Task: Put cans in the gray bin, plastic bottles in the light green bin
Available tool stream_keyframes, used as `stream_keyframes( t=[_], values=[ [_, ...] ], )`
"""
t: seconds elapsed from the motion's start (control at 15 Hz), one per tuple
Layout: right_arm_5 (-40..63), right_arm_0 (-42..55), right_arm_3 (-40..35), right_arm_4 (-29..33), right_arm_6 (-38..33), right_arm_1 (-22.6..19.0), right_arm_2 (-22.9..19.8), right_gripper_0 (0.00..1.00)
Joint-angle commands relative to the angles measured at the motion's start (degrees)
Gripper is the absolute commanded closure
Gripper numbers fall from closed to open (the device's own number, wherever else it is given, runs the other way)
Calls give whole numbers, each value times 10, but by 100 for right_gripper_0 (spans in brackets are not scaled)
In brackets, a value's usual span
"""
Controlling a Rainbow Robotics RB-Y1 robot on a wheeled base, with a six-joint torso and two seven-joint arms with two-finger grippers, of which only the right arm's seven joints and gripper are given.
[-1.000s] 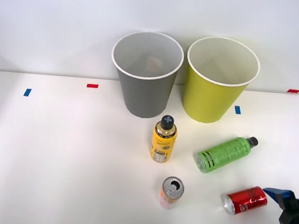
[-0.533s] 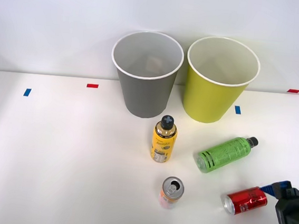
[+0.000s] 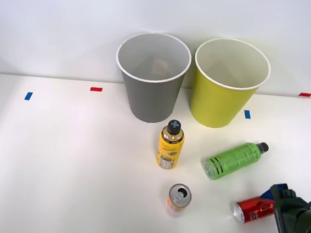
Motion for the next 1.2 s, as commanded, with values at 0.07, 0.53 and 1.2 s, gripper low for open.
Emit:
stream_keyframes(
  t=[0.07,0.53,1.2],
  values=[
    [0,-29,21,-4,-10,0,16,0],
    [-1,-59,56,14,-11,1,35,0],
    [-1,-92,114,91,5,27,70,5]
  ],
)
